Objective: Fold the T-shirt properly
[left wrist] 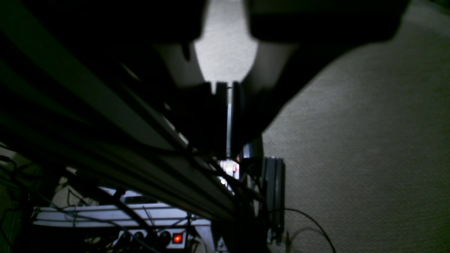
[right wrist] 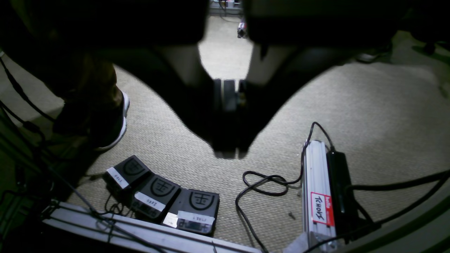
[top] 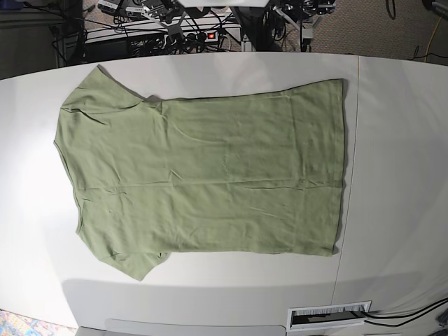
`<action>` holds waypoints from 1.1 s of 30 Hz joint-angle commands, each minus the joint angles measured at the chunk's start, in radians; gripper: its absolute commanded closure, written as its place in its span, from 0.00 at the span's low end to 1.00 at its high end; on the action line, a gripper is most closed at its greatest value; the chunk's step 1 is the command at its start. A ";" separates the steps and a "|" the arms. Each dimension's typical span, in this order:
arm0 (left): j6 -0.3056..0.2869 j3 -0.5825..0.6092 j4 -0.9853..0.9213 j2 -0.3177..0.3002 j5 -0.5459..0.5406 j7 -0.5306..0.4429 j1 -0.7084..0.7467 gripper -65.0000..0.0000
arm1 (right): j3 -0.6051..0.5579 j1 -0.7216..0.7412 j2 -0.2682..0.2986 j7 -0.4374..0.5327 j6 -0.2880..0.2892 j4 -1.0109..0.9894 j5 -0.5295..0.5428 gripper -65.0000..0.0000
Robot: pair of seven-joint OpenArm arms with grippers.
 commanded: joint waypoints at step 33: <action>-0.240 -0.001 0.196 -0.098 -0.010 -0.069 0.274 1.00 | -0.004 -0.157 0.113 -0.069 0.108 0.165 -0.005 1.00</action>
